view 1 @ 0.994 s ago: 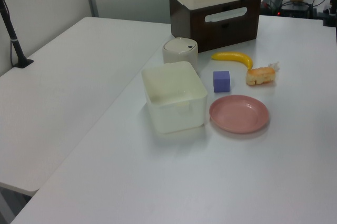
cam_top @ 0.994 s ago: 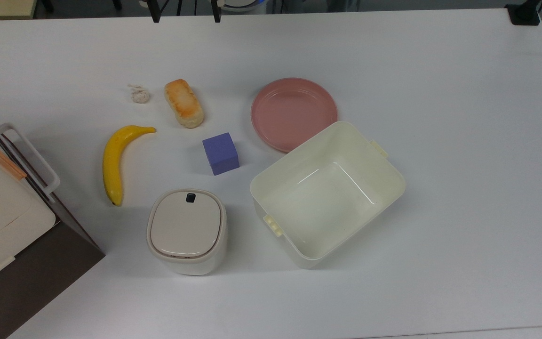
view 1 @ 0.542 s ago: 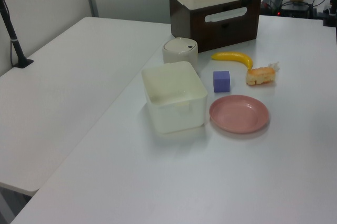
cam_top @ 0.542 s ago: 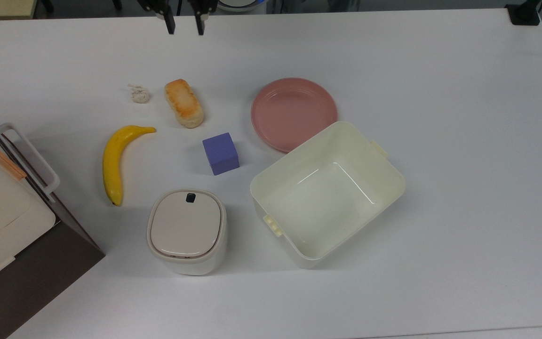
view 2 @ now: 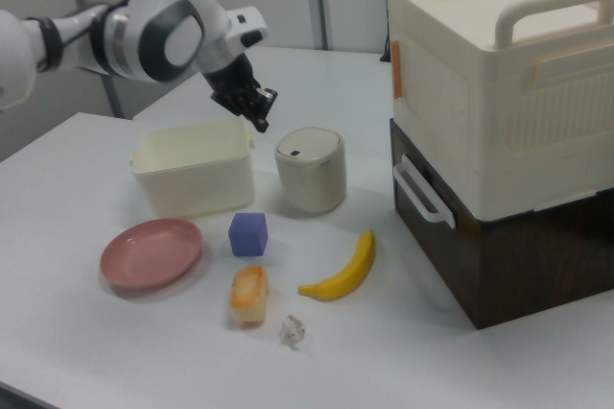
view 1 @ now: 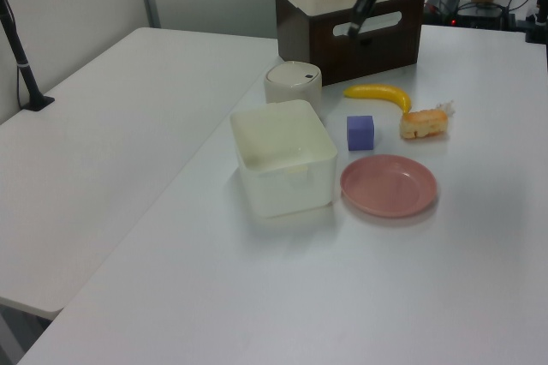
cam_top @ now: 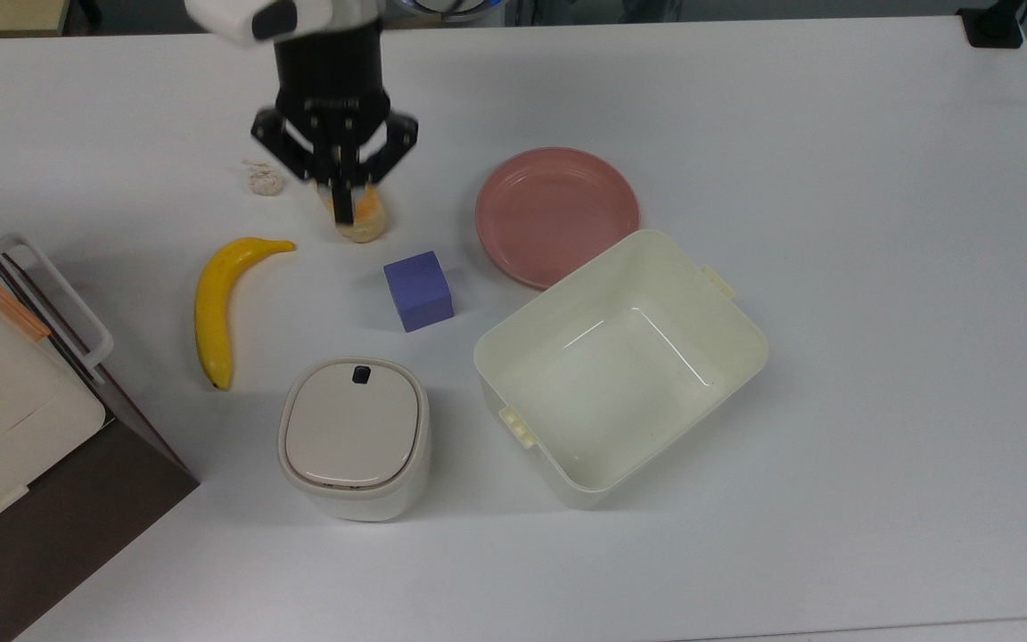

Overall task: Open the trash can
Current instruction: 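Move the gripper over the white trash can lid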

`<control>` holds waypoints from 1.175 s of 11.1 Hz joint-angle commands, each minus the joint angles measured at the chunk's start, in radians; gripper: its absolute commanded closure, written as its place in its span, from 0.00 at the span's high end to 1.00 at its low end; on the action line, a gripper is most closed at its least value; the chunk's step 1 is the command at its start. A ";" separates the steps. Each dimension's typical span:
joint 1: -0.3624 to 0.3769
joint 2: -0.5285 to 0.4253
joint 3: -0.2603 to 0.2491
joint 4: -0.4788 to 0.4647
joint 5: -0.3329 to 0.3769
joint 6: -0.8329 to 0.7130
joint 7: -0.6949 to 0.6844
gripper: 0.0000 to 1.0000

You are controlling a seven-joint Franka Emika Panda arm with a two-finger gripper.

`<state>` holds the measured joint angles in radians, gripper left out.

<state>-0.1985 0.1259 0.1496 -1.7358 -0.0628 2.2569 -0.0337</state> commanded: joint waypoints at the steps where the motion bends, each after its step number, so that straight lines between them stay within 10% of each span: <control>1: 0.007 0.151 -0.007 0.065 -0.028 0.137 -0.014 0.00; 5: 0.034 0.352 -0.005 0.148 -0.161 0.243 0.000 0.00; 13: 0.014 0.331 -0.001 0.199 -0.157 0.300 0.020 0.00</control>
<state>-0.1837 0.4726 0.1510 -1.5259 -0.2061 2.5105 -0.0309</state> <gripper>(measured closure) 0.991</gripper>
